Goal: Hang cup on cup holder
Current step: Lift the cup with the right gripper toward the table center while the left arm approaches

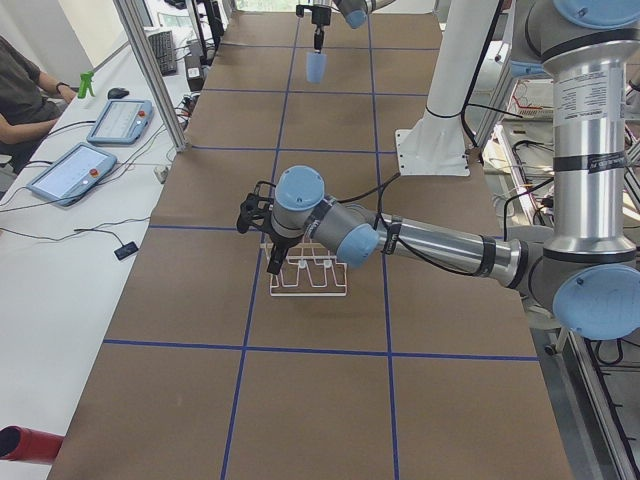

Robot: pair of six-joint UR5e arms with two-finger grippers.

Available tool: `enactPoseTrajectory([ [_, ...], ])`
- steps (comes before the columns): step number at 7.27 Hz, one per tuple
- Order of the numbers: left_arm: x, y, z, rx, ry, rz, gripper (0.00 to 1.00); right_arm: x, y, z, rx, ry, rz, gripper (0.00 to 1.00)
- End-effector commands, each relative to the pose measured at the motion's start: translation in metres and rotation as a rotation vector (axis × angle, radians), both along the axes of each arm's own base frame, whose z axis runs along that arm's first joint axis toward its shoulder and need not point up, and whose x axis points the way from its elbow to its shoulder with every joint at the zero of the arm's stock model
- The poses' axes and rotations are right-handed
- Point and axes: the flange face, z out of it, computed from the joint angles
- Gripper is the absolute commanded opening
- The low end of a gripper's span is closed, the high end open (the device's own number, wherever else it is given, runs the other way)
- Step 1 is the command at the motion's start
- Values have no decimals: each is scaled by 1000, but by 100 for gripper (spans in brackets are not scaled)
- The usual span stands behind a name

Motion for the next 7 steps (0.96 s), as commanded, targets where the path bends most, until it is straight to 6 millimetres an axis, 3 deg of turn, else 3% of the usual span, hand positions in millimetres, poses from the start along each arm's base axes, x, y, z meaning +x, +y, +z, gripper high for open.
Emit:
enactPoseTrajectory([
  [1, 73, -12, -60, -86, 155, -22, 98, -50, 13, -56, -89, -106, -49, 0],
  [2, 91, -16, -87, -139, 229, -47, 98, -73, 29, -70, -70, -138, -91, 0],
  [3, 95, -14, -101, -169, 290, -71, 98, -86, 37, -82, -76, -177, -96, 0],
  [4, 111, -11, -117, -203, 334, -62, 98, -100, 43, -89, -67, -222, -103, 0],
  [6, 154, -17, -158, -140, 402, 9, 98, -110, 51, -82, -22, -291, -118, 0],
  [7, 161, -24, -184, -154, 437, 3, 98, -112, 53, -83, -40, -306, -108, 0],
])
